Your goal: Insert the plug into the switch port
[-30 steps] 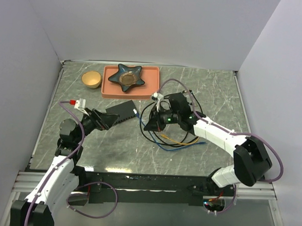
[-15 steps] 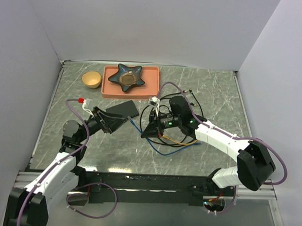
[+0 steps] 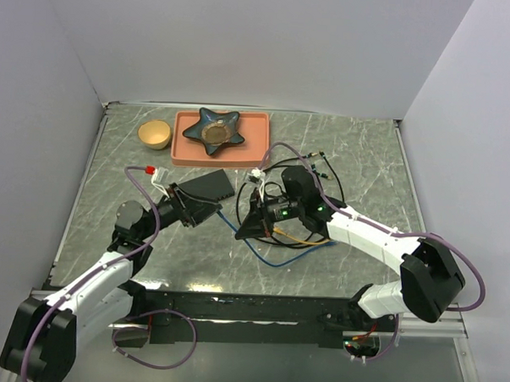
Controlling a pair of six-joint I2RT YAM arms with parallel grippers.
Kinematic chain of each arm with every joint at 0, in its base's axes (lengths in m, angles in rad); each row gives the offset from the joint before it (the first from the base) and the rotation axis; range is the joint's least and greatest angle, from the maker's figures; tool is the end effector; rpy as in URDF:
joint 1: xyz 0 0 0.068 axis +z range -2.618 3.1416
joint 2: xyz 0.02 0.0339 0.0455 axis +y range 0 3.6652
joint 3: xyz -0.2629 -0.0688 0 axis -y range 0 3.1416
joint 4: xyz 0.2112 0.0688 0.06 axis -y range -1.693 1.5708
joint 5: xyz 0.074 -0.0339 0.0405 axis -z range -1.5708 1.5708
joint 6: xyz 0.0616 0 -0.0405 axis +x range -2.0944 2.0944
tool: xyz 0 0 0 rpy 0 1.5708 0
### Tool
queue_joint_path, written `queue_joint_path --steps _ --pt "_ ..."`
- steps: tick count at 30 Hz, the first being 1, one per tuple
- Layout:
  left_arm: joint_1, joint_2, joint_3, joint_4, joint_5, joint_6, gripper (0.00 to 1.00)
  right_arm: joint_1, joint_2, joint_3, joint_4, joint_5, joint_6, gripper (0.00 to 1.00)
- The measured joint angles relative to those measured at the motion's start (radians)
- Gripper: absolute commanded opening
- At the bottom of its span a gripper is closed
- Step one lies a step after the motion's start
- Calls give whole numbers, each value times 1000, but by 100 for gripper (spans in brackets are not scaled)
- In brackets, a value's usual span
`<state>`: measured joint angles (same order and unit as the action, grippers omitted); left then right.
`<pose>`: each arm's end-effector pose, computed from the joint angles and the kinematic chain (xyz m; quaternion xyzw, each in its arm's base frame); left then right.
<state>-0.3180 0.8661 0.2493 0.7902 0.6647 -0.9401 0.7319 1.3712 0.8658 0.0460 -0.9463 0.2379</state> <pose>0.1566 -0.0915 0.2617 0.0517 0.6553 -0.5955 0.4618 0.1751 0.2245 0.2726 -0.4180 0.6745 0.5614 0.2350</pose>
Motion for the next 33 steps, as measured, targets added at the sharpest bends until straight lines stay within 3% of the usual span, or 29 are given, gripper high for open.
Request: queue_joint_path --steps 3,4,7,10,15,18,33 --pt "-14 3 1 7 -8 -7 33 11 0 0 -13 21 -5 3" --pt "-18 2 2 8 -10 -7 20 17 0 0 -18 29 -8 3" --pt "-35 3 19 -4 -26 -3 1 35 0 0 -29 75 -16 6" --pt "-59 2 48 -34 -37 15 1 45 -3 0 -40 123 -23 13" --pt "-91 2 63 -47 -58 43 1 49 -55 0 -47 188 -18 58" --pt "-113 2 63 -44 -49 55 1 49 -97 0 -25 215 -3 70" --pt "-168 -159 62 25 -26 89 1 28 -82 -1 233 83 143 65"
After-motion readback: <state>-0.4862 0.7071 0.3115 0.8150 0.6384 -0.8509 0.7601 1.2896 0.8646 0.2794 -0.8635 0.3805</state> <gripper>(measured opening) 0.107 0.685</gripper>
